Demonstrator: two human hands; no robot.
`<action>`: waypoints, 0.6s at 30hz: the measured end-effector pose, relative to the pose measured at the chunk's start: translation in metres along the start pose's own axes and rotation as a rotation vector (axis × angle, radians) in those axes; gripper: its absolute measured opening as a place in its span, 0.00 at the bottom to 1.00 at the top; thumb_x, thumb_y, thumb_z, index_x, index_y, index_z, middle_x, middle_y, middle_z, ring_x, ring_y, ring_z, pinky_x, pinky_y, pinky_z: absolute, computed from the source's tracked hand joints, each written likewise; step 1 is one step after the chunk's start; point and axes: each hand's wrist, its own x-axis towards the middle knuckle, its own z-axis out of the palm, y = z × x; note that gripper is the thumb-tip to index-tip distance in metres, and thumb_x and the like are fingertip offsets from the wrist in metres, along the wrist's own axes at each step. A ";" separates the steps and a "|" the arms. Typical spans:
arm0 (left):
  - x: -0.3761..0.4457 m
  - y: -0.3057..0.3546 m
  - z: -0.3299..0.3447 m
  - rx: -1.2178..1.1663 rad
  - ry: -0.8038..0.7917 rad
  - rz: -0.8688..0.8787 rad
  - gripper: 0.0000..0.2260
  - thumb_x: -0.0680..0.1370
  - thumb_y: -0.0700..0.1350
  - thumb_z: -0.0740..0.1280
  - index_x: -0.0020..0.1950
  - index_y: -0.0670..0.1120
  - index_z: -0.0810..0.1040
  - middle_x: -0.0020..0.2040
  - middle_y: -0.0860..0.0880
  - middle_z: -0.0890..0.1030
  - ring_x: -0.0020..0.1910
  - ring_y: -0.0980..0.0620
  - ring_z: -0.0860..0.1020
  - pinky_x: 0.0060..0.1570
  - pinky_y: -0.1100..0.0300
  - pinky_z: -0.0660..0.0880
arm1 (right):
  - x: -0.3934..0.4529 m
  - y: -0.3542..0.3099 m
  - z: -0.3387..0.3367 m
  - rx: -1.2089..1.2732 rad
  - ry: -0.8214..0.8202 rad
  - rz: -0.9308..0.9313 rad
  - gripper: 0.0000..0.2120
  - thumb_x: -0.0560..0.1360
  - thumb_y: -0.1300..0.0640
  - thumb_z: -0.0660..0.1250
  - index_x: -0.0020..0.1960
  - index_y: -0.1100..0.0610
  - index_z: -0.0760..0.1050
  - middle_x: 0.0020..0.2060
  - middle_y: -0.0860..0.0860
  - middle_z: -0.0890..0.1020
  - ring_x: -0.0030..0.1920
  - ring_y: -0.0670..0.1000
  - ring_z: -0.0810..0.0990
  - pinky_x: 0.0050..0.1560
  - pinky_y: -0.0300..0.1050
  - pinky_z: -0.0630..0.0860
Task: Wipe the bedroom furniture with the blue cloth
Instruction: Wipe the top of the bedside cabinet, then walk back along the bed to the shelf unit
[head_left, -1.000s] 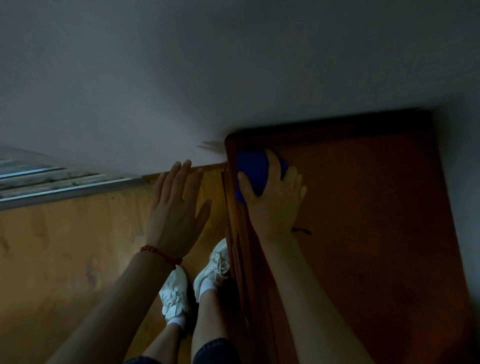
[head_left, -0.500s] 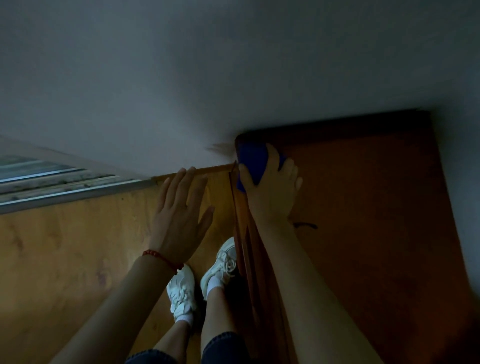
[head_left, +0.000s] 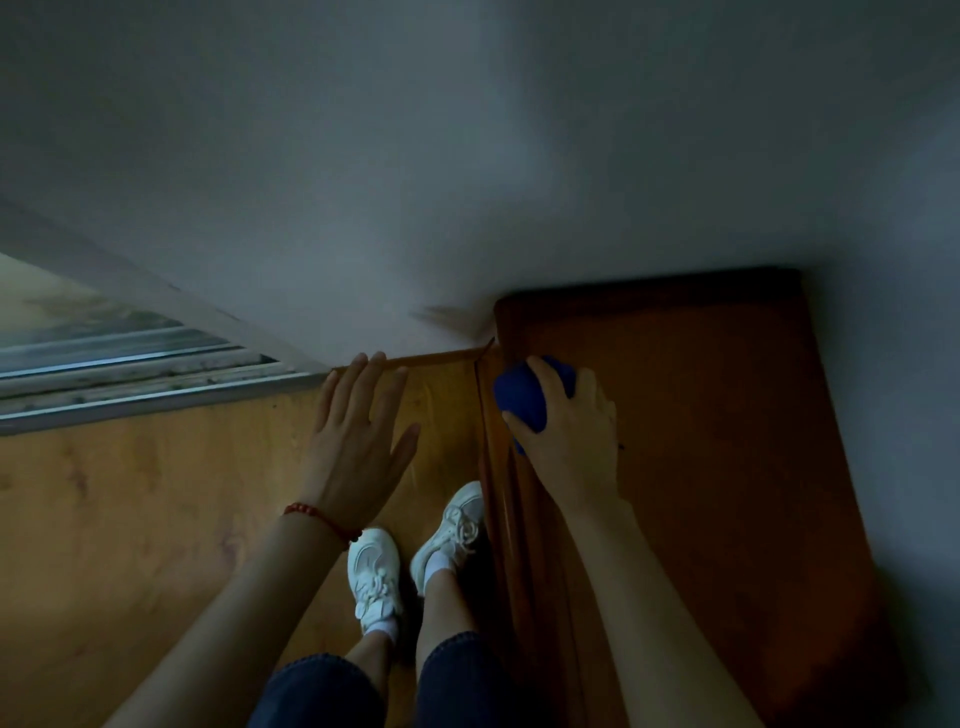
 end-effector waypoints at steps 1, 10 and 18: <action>-0.004 -0.001 -0.009 0.004 -0.006 -0.007 0.24 0.77 0.53 0.55 0.66 0.38 0.71 0.65 0.34 0.72 0.66 0.36 0.68 0.65 0.44 0.60 | -0.003 -0.005 -0.009 -0.001 -0.032 0.006 0.29 0.70 0.47 0.69 0.68 0.52 0.65 0.56 0.60 0.72 0.52 0.59 0.74 0.53 0.52 0.71; -0.055 -0.002 -0.098 0.043 -0.052 -0.064 0.28 0.80 0.59 0.49 0.67 0.39 0.70 0.65 0.34 0.73 0.64 0.36 0.70 0.64 0.41 0.61 | -0.046 -0.071 -0.094 0.002 -0.073 -0.024 0.29 0.74 0.47 0.64 0.71 0.49 0.58 0.62 0.57 0.66 0.57 0.56 0.71 0.57 0.48 0.70; -0.123 0.000 -0.167 0.028 -0.046 -0.134 0.30 0.82 0.59 0.43 0.65 0.39 0.72 0.64 0.35 0.73 0.65 0.39 0.69 0.66 0.46 0.58 | -0.105 -0.116 -0.145 0.002 -0.122 -0.119 0.30 0.74 0.47 0.64 0.71 0.48 0.57 0.63 0.56 0.65 0.58 0.54 0.71 0.56 0.47 0.72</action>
